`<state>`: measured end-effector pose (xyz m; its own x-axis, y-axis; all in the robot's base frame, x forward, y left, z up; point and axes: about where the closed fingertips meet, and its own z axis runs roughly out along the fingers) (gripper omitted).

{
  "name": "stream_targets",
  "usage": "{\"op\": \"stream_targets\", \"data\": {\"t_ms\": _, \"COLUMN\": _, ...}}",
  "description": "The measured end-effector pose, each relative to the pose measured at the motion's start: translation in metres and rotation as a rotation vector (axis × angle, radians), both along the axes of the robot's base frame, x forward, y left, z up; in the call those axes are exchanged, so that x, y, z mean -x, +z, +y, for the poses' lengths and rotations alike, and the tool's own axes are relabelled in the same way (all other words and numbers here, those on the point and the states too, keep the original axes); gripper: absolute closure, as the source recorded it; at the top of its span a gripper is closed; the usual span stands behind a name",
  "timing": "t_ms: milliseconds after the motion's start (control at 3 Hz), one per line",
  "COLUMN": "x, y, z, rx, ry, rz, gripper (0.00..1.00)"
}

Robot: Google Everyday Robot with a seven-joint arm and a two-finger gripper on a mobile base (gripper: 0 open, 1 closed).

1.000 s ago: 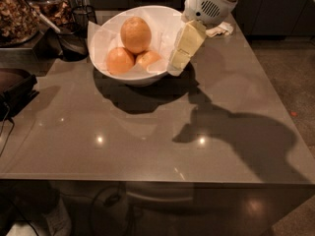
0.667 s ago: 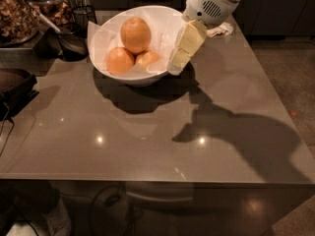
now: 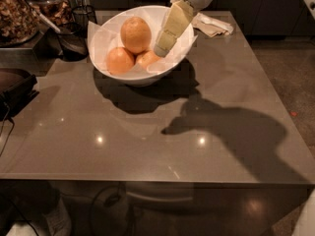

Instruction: Pick orange from white bowl

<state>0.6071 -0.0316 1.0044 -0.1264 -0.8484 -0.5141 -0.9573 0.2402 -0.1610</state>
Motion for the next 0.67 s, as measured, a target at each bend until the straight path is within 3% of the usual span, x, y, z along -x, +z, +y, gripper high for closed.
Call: {"op": "stream_targets", "data": {"t_ms": 667, "x": -0.04, "y": -0.013, "z": 0.022, "rx": -0.08, "ry": 0.009, "rz": -0.005, "gripper": 0.0}}
